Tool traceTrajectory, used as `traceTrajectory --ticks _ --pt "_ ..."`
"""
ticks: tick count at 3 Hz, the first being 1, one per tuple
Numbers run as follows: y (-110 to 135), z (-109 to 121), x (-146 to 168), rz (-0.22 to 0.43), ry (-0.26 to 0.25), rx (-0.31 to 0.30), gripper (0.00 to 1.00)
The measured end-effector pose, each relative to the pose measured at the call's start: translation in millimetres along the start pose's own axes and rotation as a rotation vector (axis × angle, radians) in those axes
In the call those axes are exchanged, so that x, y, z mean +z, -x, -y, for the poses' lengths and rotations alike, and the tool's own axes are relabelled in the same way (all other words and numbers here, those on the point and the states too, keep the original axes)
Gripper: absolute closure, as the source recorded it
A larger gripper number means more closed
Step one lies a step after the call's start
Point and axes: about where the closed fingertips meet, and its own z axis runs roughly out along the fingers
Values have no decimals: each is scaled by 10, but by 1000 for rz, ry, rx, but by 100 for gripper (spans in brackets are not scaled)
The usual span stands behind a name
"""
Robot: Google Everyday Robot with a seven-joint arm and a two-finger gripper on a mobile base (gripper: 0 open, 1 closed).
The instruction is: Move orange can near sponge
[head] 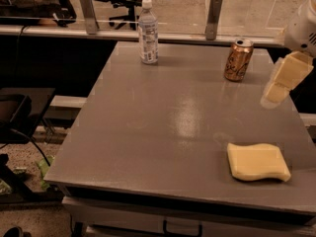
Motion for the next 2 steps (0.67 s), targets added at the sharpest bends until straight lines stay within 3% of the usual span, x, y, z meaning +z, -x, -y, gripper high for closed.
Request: traceTrajectory --ticks 2 --pt "-97 769 317 65 -47 153 0"
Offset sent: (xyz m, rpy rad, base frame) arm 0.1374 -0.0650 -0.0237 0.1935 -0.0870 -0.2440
